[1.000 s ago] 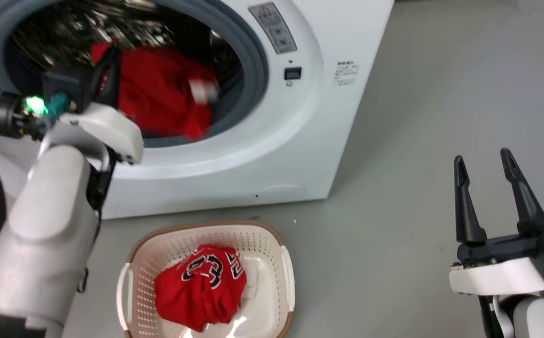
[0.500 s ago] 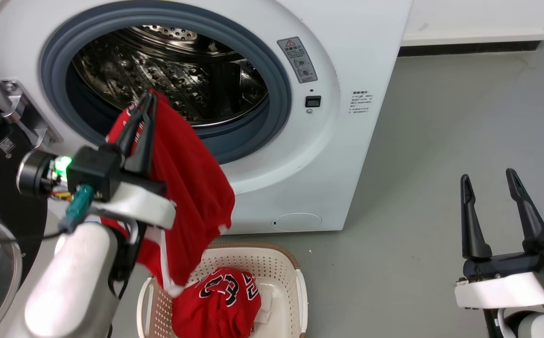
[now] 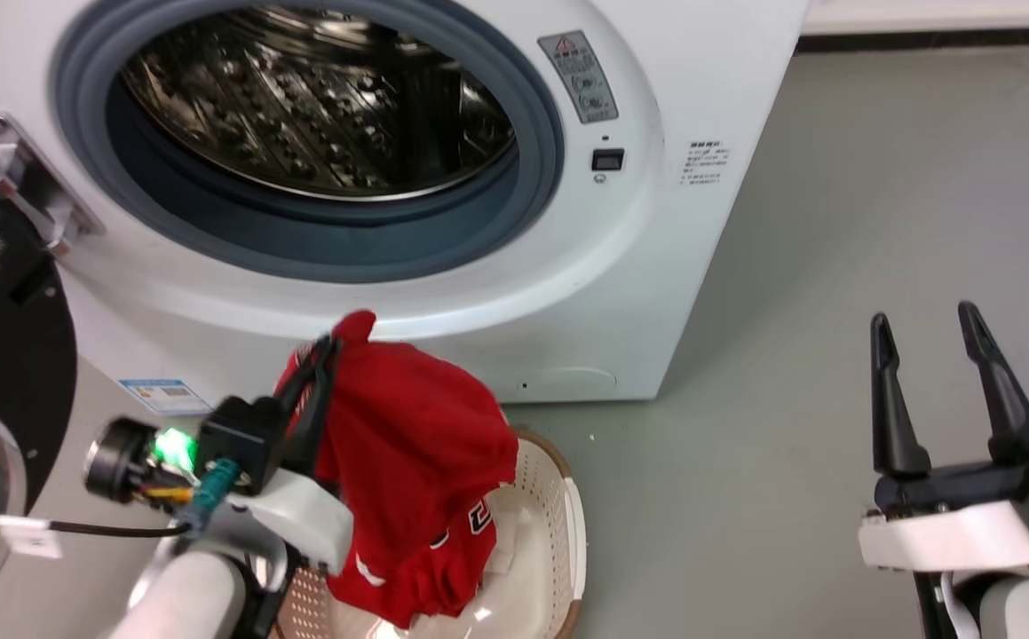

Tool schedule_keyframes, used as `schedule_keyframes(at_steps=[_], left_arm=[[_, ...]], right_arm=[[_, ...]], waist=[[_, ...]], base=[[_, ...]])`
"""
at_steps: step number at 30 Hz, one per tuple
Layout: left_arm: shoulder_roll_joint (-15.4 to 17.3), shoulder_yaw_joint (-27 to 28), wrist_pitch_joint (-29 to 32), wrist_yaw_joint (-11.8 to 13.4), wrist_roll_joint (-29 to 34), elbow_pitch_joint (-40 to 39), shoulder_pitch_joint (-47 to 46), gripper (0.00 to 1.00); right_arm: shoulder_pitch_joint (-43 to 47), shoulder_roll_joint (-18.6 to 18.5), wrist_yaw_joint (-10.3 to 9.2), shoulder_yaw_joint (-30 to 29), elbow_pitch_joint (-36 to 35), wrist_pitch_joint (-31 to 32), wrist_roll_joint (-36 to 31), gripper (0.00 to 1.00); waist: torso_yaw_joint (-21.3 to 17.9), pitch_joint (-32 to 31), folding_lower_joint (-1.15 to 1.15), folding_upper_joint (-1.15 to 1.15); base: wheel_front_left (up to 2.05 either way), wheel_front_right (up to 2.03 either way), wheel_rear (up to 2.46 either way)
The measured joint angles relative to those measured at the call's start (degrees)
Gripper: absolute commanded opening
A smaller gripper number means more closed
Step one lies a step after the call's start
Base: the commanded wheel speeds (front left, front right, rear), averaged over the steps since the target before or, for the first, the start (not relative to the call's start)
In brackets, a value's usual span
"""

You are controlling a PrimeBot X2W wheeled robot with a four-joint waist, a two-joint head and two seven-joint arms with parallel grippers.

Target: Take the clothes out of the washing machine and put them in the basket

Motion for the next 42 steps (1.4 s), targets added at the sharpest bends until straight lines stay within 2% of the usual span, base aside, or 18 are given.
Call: schedule_keyframes(at_steps=[7, 19, 29, 37, 38, 39, 42], left_arm=[[-2.36, -3.05, -0.47, -2.54, -1.11, 11.41, 0.25, 0.00], [-7.76, -6.35, -4.86, -6.30, 0.04, 36.53, -11.57, 0.00], [-11.87, -6.54, -7.90, -7.35, -0.29, 56.47, -20.61, 0.00], [-13.60, -5.73, -10.12, -7.76, -1.65, 65.79, -23.77, 0.00], [-13.74, -5.67, -10.42, -7.73, -1.66, 66.33, -23.87, 0.93], [-13.88, -5.65, -10.48, -7.68, -1.66, 66.96, -23.93, 1.00], [-14.46, -5.41, -10.90, -7.66, -2.12, 68.42, -24.00, 1.00]], right_arm=[[-3.16, 0.01, 0.01, 2.52, -1.36, 0.00, -1.36, 1.00], [-9.05, 0.00, 0.01, 4.77, -4.32, 0.00, -1.93, 1.00], [-11.66, 0.00, 0.01, 4.64, -5.10, 0.00, -1.98, 1.00], [-12.46, 0.00, 0.01, 4.57, -5.10, 0.00, -1.91, 1.00], [-12.46, 0.00, 0.01, 4.71, -5.06, 0.00, -1.91, 1.00], [-12.46, 0.00, 0.01, 4.83, -5.06, 0.00, -1.91, 1.00], [-12.45, 0.00, 0.01, 4.58, -4.77, 0.00, -2.01, 1.00]], waist=[[-1.00, 4.83, 0.01, 0.00], [-3.76, 16.46, 0.02, 0.00], [-5.98, 23.82, 0.02, 0.00], [-7.19, 26.88, 0.02, 0.00], [-7.32, 26.93, 0.02, 0.00], [-7.40, 26.88, 0.02, 0.00], [-7.22, 26.40, 0.01, 0.00]], base=[[0.00, 0.00, 0.00], [0.00, 0.00, 0.00], [0.00, 0.00, 0.00], [0.00, 0.00, 0.00], [0.00, 0.00, 0.00], [0.00, 0.00, 0.00], [0.00, 0.00, 0.00]])
